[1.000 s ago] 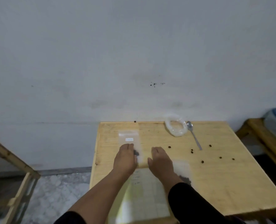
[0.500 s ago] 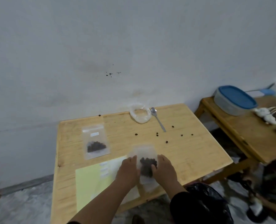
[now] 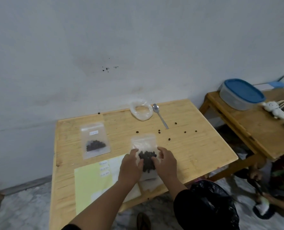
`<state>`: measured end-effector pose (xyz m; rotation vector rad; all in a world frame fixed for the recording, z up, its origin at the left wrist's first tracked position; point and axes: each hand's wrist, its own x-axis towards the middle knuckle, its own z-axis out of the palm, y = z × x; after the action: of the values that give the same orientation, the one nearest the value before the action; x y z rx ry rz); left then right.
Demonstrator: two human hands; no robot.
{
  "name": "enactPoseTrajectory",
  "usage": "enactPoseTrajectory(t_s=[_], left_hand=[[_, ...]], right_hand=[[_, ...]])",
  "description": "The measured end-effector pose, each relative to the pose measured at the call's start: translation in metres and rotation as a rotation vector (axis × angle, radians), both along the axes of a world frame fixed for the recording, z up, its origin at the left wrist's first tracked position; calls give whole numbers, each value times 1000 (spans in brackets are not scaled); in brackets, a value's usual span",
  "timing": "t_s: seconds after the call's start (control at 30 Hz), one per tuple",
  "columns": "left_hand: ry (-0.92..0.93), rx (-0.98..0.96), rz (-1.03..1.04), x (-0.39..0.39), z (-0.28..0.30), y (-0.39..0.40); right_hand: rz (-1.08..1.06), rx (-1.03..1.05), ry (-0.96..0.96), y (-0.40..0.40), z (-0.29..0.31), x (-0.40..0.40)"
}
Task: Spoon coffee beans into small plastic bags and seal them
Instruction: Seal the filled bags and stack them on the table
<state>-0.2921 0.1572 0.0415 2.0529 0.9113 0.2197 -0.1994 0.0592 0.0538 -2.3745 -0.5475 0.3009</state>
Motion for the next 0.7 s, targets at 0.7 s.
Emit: enactPoseTrajectory(t_s=[0.7], left_hand=[[-225,-317,538,-190,-9,105]], right_hand=[[399,-295,43,101,-40,-116]])
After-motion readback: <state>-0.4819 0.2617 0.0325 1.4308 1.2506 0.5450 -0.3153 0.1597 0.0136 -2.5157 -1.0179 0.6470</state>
